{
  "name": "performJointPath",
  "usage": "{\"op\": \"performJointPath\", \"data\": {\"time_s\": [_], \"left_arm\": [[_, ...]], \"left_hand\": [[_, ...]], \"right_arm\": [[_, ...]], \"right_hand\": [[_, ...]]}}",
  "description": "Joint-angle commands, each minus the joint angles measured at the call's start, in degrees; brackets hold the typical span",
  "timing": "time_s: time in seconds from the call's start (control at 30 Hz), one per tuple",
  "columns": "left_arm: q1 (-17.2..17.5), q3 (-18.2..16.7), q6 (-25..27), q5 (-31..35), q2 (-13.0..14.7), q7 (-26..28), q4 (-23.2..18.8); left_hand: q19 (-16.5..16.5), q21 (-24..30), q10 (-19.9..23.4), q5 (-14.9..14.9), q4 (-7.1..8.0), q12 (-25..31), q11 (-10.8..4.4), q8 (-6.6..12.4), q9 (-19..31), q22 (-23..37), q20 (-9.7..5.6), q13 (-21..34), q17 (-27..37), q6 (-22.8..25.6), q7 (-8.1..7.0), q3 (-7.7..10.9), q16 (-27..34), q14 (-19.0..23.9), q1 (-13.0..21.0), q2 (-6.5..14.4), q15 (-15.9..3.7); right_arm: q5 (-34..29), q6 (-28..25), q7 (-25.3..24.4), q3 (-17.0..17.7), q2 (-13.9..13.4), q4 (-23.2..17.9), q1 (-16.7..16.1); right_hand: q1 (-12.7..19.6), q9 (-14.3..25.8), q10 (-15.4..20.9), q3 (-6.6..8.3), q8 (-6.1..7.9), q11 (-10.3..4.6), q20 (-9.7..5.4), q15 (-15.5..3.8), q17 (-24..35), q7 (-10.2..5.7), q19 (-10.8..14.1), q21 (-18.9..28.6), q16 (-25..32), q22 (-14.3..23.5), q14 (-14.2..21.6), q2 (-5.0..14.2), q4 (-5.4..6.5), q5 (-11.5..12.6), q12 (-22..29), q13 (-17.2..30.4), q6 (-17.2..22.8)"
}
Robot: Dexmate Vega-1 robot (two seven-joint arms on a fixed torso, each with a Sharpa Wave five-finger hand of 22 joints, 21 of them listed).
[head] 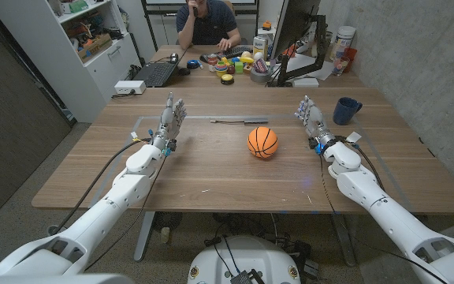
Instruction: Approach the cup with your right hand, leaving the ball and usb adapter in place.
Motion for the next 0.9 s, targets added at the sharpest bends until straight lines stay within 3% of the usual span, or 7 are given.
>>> {"op": "performJointPath", "data": {"time_s": [0.03,0.2,0.4,0.5,0.57,0.67,0.9], "left_arm": [[0.6,-2.1,-0.3,0.1,-1.2,-3.3,1.7],[0.7,-2.9,0.0,0.6,-1.8,-3.7,1.9],[0.5,-3.5,0.2,1.4,-2.4,-4.5,2.4],[0.4,-3.8,0.3,1.7,-2.7,-4.7,2.6],[0.4,-4.0,0.4,2.0,-2.9,-4.8,2.6],[0.3,-4.3,0.5,2.3,-3.1,-5.1,2.8],[0.1,-4.7,0.7,3.1,-3.7,-5.3,2.9]], "left_hand": [[-0.4,0.4,-12.4,0.4,0.38,0.3,0.03,0.35,0.3,0.1,-0.95,0.3,0.1,-10.4,-0.03,-0.08,0.4,-10.4,0.0,6.1,-0.07],[-0.3,0.4,-12.3,0.4,0.38,0.3,-0.07,0.36,0.3,0.1,-0.88,0.3,0.1,-10.4,0.0,-0.16,0.3,-10.3,0.0,6.1,-0.03],[-0.3,0.4,-12.3,0.4,0.37,0.3,-0.08,0.37,0.3,0.1,-0.9,0.3,0.1,-10.3,-0.1,-0.23,0.3,-10.3,0.0,6.1,-0.05],[-0.3,0.4,-12.3,0.4,0.36,0.3,-0.06,0.35,0.3,0.1,-0.87,0.3,0.1,-10.3,-0.13,-0.26,0.3,-10.3,0.0,6.1,-0.03],[-0.3,0.4,-12.2,0.5,0.36,0.3,0.0,0.36,0.3,0.1,-0.81,0.3,0.1,-10.3,-0.09,-0.29,0.3,-10.3,0.0,6.1,0.03],[-0.4,0.4,-12.2,0.5,0.35,0.3,-0.01,0.35,0.3,0.1,-0.82,0.3,0.1,-10.3,-0.09,-0.32,0.3,-10.3,0.0,6.0,0.03],[-0.4,0.4,-12.3,0.5,0.33,0.2,0.0,0.37,0.3,0.1,-0.8,0.3,0.1,-10.2,-0.11,-0.41,0.3,-10.3,0.0,6.0,0.0]], "right_arm": [[-16.4,-6.5,8.6,14.8,14.7,-2.9,-2.9],[-23.5,-9.2,11.7,19.6,18.9,-4.9,-3.2],[-32.9,-12.4,14.5,22.9,20.5,-8.4,-2.5],[-38.3,-13.9,15.2,23.7,20.2,-10.4,-1.9],[-41.7,-14.5,15.5,24.2,19.9,-11.5,-1.5],[-45.0,-14.1,16.8,25.1,19.7,-11.9,-0.5],[-51.7,-10.4,18.5,26.2,18.6,-11.8,1.7]], "right_hand": [[0.4,0.2,-0.5,0.49,0.33,-0.03,-3.91,0.08,0.2,0.2,-11.2,0.3,0.3,0.1,-8.0,6.86,-0.07,0.3,0.3,0.2,-2.2],[1.1,0.2,-0.1,-0.49,0.6,0.39,0.53,0.72,-0.2,-0.75,-9.7,0.3,0.4,0.1,-7.1,4.15,-1.53,-0.2,0.3,0.2,-1.3],[2.8,0.3,2.3,-3.1,1.21,0.85,8.2,4.38,-0.7,-3.25,-4.4,0.2,0.7,-0.2,-2.4,-0.82,-3.92,-1.1,0.7,0.1,2.4],[4.9,0.2,5.9,-5.43,1.22,1.38,9.72,6.47,-0.7,-4.99,6.3,1.4,1.6,-0.3,4.4,-4.61,-6.31,-1.4,1.1,0.2,5.2],[5.4,0.2,7.2,-6.33,1.15,1.43,10.62,6.76,-0.7,-6.54,9.7,1.8,1.9,-0.3,6.8,-5.96,-7.01,-1.4,1.2,0.2,6.0],[5.8,0.2,7.3,-7.29,0.97,0.91,13.18,7.02,-0.7,-7.89,9.3,0.6,1.4,-0.3,7.0,-7.4,-7.62,-1.4,0.9,0.2,6.3],[6.8,0.3,8.1,-8.31,0.78,-1.66,14.12,7.22,-0.6,-10.66,6.2,-2.5,0.1,-0.4,6.3,-8.33,-8.35,-1.2,0.9,0.3,6.6]]}}
